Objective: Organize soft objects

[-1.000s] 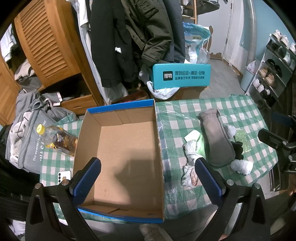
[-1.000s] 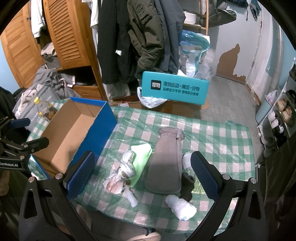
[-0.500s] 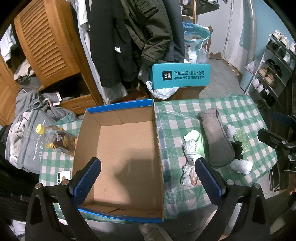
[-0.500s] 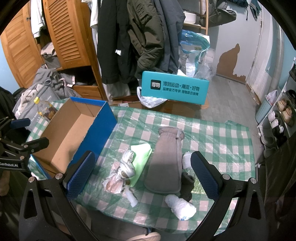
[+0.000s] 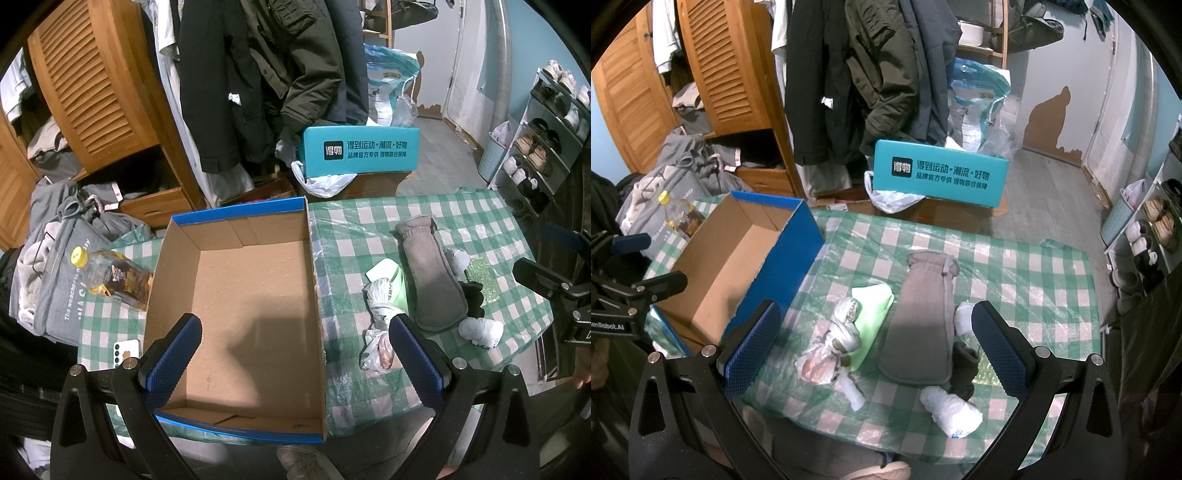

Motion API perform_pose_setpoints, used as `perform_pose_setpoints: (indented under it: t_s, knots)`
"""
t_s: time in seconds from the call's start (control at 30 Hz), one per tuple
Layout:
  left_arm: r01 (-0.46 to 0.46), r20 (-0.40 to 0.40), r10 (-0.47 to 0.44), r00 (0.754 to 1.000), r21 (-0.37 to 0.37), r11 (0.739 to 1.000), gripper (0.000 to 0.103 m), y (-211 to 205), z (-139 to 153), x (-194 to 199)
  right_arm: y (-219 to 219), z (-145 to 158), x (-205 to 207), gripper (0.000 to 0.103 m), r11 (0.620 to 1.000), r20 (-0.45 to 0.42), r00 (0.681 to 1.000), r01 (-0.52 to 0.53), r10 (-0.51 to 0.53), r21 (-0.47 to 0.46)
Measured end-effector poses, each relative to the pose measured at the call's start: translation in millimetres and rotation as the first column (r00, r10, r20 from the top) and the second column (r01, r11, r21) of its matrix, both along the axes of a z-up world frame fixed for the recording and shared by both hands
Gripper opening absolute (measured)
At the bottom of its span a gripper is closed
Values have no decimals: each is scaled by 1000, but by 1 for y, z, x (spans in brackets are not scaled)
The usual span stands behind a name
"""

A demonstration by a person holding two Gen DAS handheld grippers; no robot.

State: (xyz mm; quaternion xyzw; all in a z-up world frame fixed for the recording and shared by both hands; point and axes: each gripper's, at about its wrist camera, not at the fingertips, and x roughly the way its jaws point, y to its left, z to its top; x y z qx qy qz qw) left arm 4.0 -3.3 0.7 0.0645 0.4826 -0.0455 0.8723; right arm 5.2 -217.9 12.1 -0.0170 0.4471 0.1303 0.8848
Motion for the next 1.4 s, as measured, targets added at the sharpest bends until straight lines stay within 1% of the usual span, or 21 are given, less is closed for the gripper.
perform_pose_setpoints:
  t_s: [0.77,1.0,1.4]
  knots:
    - [-1,-7,1,1000,0,1000,102,0,-1,-1,-6,-5,1,101,1000,-5,1000,9,-9,-6]
    - [3,-29,-2,1000,15,1000,102,-9,-15,-9,-15,-10,1,101,1000,-13,1000,27,-27,-8]
    - [25,-100,-24,995,2,1000,102,-30,-30,10,-37,-22,4,101,998,-49,997,61,-62,-28]
